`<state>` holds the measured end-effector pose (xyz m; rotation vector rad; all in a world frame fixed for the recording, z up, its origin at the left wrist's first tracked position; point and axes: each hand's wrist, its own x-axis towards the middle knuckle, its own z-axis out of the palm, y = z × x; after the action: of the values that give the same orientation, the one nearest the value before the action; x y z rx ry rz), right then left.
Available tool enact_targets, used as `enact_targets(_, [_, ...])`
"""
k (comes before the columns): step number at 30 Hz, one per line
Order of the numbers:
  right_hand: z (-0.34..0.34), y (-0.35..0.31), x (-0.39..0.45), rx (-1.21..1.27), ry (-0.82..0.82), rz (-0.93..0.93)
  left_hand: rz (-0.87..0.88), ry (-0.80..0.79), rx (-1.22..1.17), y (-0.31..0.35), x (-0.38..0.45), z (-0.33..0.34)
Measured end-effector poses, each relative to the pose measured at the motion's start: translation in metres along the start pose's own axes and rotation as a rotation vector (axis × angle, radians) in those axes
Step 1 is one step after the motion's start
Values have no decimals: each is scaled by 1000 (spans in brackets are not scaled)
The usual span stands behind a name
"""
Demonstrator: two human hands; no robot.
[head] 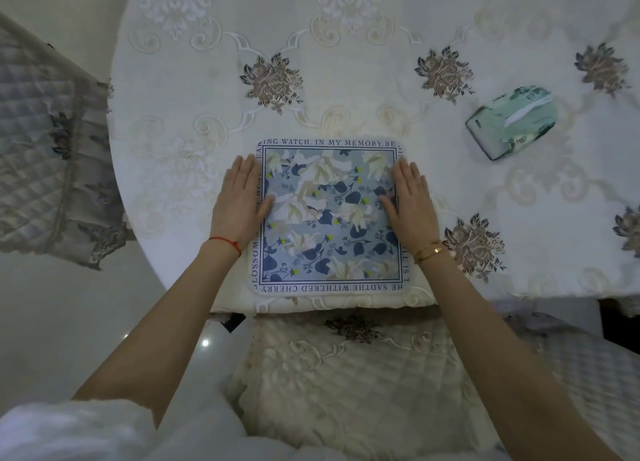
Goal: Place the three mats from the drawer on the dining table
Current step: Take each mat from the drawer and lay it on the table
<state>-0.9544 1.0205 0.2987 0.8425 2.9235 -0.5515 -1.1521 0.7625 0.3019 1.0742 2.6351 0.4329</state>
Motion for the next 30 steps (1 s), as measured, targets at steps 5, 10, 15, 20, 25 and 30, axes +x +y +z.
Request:
enact_targets(5, [21, -47, -37, 55, -100, -179, 137, -43, -60, 40, -45, 15])
enact_targets(10, [24, -37, -55, 22, -123, -143, 93, -79, -27, 40, -65, 28])
enact_targets(15, [13, -4, -87, -2, -108, -80, 40, -46, 17, 16, -83, 18])
enact_targets(20, [17, -24, -111, 17, -104, -70, 53, -23, -46, 29, -111, 14])
enact_targets(25, [34, -63, -122, -20, -161, -188, 116, -79, -77, 60, -126, 31])
enact_targets(30, [26, -39, -136, -40, -177, -144, 74, -79, -60, 43, -143, 30])
